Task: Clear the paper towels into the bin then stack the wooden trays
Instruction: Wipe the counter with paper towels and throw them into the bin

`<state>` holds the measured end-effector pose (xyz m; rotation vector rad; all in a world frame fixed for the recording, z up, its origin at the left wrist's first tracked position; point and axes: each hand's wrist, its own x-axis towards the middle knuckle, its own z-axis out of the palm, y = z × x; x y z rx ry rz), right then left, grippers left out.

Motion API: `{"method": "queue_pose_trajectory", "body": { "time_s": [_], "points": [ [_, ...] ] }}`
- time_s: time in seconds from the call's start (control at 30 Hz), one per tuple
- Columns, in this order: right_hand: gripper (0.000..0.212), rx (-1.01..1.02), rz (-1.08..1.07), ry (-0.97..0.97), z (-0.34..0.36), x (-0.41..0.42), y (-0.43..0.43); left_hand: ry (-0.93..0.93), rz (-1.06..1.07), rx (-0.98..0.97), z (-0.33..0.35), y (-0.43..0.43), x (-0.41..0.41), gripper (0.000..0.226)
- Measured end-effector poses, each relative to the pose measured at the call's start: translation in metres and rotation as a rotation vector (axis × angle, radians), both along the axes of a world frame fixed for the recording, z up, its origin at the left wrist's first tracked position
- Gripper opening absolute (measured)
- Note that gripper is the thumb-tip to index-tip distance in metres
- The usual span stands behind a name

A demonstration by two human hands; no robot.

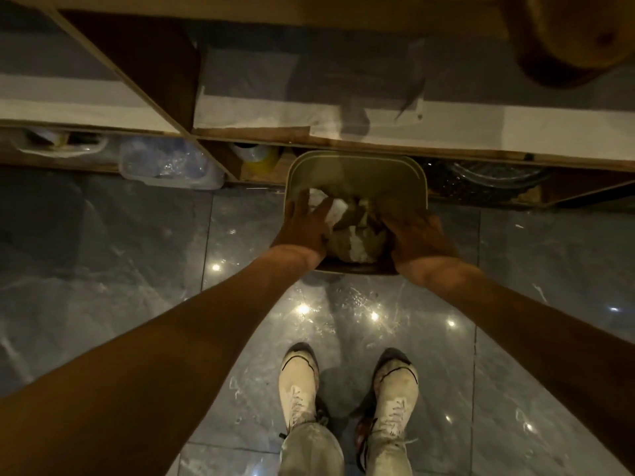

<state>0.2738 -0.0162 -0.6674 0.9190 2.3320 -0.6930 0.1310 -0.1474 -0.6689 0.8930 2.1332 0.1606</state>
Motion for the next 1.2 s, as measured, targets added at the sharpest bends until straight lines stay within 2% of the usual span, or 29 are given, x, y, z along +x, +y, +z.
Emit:
{"method": "queue_pose_trajectory", "body": {
  "time_s": [0.13, 0.27, 0.33, 0.43, 0.6, 0.77, 0.97, 1.2],
  "points": [
    [0.034, -0.036, -0.060, -0.004, 0.051, 0.010, 0.001, 0.009, 0.009, -0.085, 0.055, -0.005, -0.006, 0.045],
    [0.014, -0.062, -0.203, 0.168, 0.134, 0.023, -0.007, 0.071, -0.018, -0.132, 0.147, -0.027, -0.004, 0.029],
    [0.017, -0.089, -0.209, 0.233, 0.184, 0.031, -0.016, 0.083, -0.029, -0.111, 0.207, -0.039, 0.002, 0.030],
    [0.031, -0.133, -0.107, 0.274, 0.262, 0.046, -0.031, 0.129, -0.068, -0.086, 0.299, -0.057, 0.015, 0.034],
    [0.057, -0.018, 0.063, 0.313, 0.392, 0.077, -0.052, 0.218, 0.013, -0.079, 0.430, -0.094, 0.043, 0.033],
    [0.059, -0.104, -0.012, 0.301, 0.510, 0.109, -0.055, 0.302, 0.092, -0.041, 0.547, -0.120, 0.079, 0.028],
    [0.051, -0.054, -0.007, 0.446, 0.591, 0.126, -0.041, 0.385, 0.090, 0.011, 0.621, -0.125, 0.105, 0.032],
    [0.039, -0.064, -0.016, 0.682, 0.666, 0.102, -0.020, 0.500, 0.119, 0.225, 0.673, -0.106, 0.084, 0.032]
  ]
}}
